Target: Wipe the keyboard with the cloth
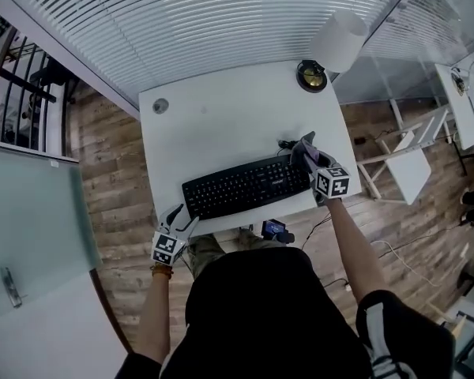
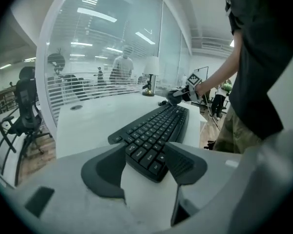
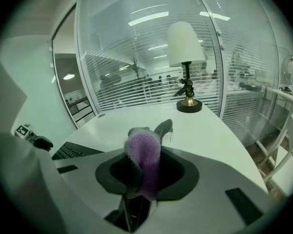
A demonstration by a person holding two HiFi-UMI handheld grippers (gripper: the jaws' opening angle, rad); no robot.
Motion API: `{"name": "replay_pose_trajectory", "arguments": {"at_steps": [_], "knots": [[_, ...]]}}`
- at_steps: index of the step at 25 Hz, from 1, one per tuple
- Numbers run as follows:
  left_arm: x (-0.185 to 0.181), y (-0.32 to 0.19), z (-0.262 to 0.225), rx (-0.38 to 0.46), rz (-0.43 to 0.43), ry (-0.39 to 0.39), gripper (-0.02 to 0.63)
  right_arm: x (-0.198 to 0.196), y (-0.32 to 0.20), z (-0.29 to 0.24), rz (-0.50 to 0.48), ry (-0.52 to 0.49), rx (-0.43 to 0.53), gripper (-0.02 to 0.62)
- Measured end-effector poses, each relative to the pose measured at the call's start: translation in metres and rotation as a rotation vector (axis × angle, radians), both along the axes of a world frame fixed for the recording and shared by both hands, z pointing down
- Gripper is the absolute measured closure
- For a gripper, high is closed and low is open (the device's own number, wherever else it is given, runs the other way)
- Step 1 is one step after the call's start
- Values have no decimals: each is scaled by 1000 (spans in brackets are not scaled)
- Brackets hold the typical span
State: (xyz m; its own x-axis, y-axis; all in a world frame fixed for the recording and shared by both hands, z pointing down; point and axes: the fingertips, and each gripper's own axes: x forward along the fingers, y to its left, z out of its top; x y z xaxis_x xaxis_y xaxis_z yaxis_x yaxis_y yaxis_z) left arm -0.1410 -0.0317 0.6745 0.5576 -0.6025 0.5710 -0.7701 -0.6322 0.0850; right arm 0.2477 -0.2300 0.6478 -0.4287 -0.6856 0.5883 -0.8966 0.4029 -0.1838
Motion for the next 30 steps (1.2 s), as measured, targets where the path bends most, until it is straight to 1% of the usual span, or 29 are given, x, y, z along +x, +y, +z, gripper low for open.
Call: {"name": "replay_pose_trajectory", "arguments": {"at_steps": [2, 4, 7, 9, 10, 12, 15, 20, 25, 29, 30], "knots": [[0, 3, 10, -26, 15, 17, 345, -5, 0, 4, -20, 11, -11, 497], [1, 10, 21, -56, 31, 18, 322, -15, 4, 11, -68, 29, -30, 497], [4, 21, 32, -84, 78, -14, 314, -36, 13, 20, -146, 50, -50, 499], [9, 26, 38, -86, 115, -44, 313, -47, 19, 24, -187, 72, -55, 500], [10, 27, 40, -83, 125, -54, 301, -51, 22, 27, -203, 78, -58, 500], [9, 26, 41, -75, 132, -70, 301, -58, 25, 30, -212, 74, -65, 502], [6, 27, 44, -72, 137, -96, 302, -59, 27, 31, -191, 32, -87, 505], [4, 26, 46, -70, 109, -98, 302, -69, 33, 34, -220, -33, -142, 506], [6, 26, 54, -68, 110, -121, 302, -77, 35, 35, -209, -63, -191, 508], [4, 26, 57, -78, 94, -135, 307, -88, 40, 35, -251, -80, -216, 508], [3, 25, 57, -82, 91, -136, 319, -93, 42, 35, -268, -82, -222, 508]]}}
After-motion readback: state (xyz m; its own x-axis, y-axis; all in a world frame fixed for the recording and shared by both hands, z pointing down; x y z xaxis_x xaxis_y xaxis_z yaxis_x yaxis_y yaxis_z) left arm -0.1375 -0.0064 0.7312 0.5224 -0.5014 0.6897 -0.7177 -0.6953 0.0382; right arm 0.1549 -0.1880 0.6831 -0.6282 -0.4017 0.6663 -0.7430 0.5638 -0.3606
